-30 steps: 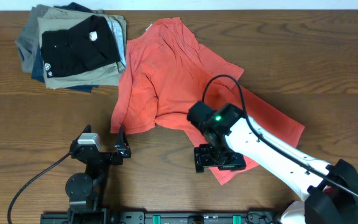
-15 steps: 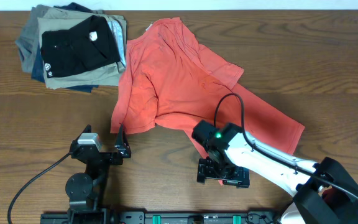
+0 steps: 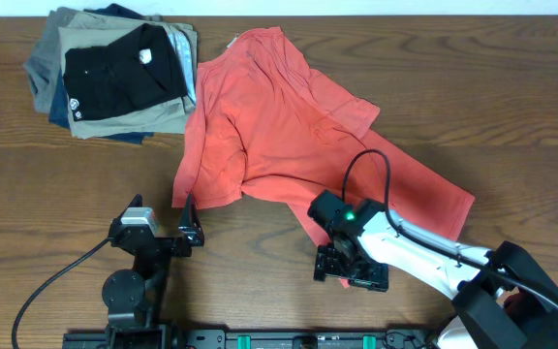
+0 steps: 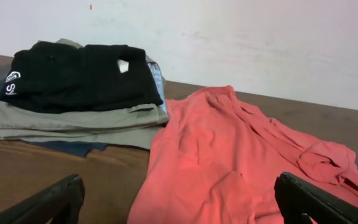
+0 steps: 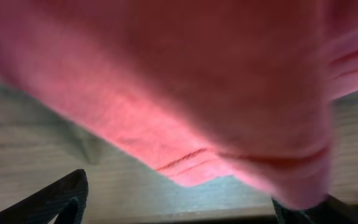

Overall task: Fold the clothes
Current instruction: 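Grasp the shirt's lower right corner with the right gripper and pull toward front right, then grasp the shirt's left edge with the left gripper while right holds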

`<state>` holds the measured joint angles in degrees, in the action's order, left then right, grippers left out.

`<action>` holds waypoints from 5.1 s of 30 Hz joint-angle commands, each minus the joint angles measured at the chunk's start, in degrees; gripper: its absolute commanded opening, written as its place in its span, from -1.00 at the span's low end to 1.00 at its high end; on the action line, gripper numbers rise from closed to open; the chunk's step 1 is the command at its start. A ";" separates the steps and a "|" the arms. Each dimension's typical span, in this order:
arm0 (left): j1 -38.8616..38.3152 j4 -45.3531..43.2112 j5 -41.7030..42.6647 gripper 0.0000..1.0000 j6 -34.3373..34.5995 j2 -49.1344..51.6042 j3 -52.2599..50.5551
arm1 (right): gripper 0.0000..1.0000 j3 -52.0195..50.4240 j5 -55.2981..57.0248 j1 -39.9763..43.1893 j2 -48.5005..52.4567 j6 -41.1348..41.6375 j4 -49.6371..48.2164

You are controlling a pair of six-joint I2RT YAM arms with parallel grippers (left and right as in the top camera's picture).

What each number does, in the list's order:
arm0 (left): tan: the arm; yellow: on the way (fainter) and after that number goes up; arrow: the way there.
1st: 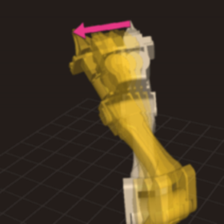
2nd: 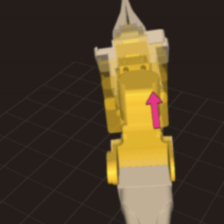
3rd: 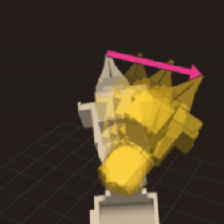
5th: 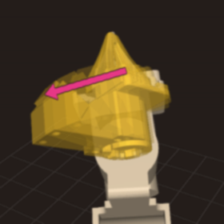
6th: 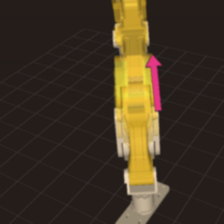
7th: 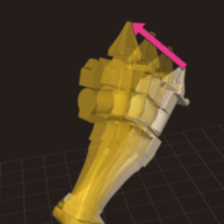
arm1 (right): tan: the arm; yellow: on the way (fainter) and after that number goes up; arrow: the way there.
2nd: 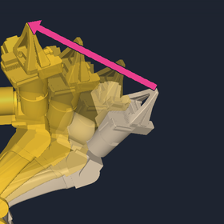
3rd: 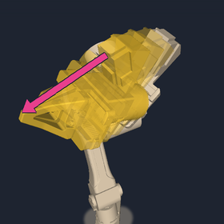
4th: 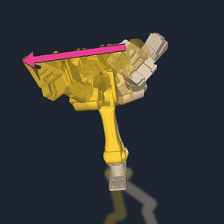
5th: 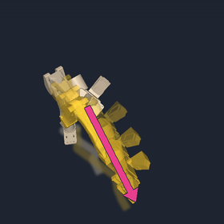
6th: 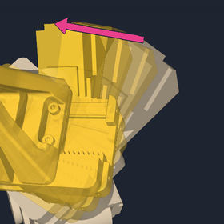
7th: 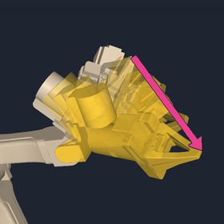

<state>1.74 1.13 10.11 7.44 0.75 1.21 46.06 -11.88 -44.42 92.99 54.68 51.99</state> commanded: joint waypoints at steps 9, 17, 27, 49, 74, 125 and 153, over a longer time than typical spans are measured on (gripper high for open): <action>0.24 1.84 0.59 0.96 -0.33 -0.09 -0.98 | 0.20 -0.55 5.49 1.66 -0.74 0.55 -1.64; 0.24 1.84 0.59 0.96 -0.33 -0.09 -0.98 | -0.43 -0.55 6.54 2.75 -0.74 0.57 -1.64; 0.22 1.84 0.59 0.96 -0.33 -0.09 -0.98 | -0.97 -0.48 6.56 9.07 -1.31 0.55 3.80; 0.22 1.84 0.59 0.95 -0.33 -0.09 -0.98 | -0.97 0.87 8.55 33.83 -40.26 -13.60 24.85; 0.22 1.84 0.59 0.96 -0.33 -0.09 -0.98 | -0.95 30.01 11.80 46.71 -40.85 -22.08 37.20; 0.17 14.29 14.14 0.95 0.92 22.64 20.26 | 0.44 3.37 -4.48 46.60 -40.11 -25.20 25.62; 0.17 32.98 -5.75 0.96 -4.02 90.97 46.05 | 0.50 3.37 -5.09 46.60 -40.11 -27.12 25.11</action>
<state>1.74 34.94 7.84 4.19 91.61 46.74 49.47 -16.56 1.72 53.10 28.56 77.34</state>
